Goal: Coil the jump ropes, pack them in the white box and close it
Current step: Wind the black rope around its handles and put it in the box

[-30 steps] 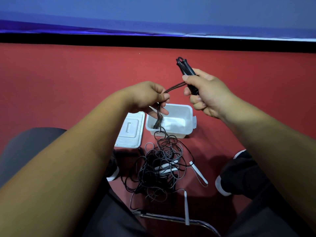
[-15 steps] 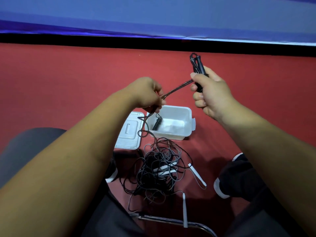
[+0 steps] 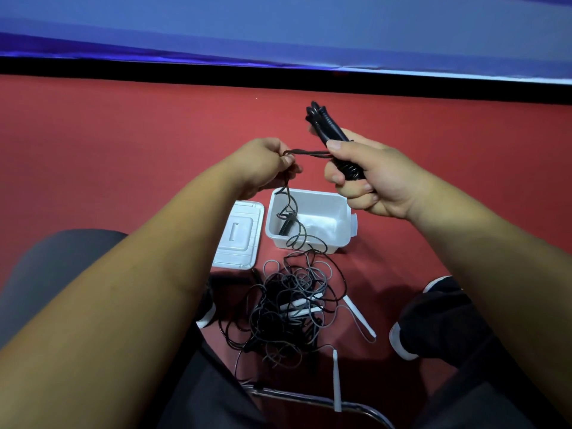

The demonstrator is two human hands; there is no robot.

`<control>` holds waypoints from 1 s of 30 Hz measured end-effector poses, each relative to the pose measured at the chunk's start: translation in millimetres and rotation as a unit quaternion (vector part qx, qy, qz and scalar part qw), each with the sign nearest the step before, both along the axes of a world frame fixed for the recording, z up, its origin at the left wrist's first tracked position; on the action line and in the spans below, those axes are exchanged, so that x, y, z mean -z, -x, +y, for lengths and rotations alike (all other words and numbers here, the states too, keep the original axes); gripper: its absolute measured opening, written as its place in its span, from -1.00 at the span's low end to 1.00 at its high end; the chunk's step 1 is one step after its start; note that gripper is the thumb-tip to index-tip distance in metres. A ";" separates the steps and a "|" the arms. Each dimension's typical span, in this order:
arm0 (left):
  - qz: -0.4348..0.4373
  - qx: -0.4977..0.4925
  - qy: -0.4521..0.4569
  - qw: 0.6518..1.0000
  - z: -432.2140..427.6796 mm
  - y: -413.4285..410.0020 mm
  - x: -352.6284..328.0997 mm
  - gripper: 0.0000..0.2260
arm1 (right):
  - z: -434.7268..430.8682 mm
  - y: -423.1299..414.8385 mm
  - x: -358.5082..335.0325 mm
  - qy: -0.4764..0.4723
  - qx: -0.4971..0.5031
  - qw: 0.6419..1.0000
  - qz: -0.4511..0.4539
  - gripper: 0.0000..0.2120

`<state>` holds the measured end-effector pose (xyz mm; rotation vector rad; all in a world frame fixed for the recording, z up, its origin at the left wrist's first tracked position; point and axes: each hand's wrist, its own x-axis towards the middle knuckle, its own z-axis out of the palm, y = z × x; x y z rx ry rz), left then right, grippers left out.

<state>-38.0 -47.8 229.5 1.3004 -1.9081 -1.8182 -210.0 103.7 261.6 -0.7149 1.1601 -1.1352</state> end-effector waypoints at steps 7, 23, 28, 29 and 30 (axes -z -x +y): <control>0.022 -0.020 0.051 0.998 -3.5 -1.1 -0.4 -0.92 | 5.4 -3.6 7.8 -0.040 -0.052 0.998 0.010 -0.50; 0.081 0.150 0.063 0.983 12.1 0.6 -23.7 -0.83 | 14.4 -18.8 34.8 -0.170 -0.299 0.938 0.044 -0.72; 0.065 0.197 0.120 0.971 16.9 3.7 -32.4 -0.76 | 13.8 -14.5 39.5 -0.197 -0.296 0.931 0.084 -0.95; 0.056 0.199 0.144 0.968 17.8 4.6 -33.4 -0.78 | 13.5 -14.2 41.1 -0.201 -0.292 0.931 0.085 -0.99; 0.047 0.202 0.176 0.962 18.0 5.5 -34.1 -0.80 | 12.7 -13.5 43.7 -0.204 -0.286 0.932 0.086 -0.94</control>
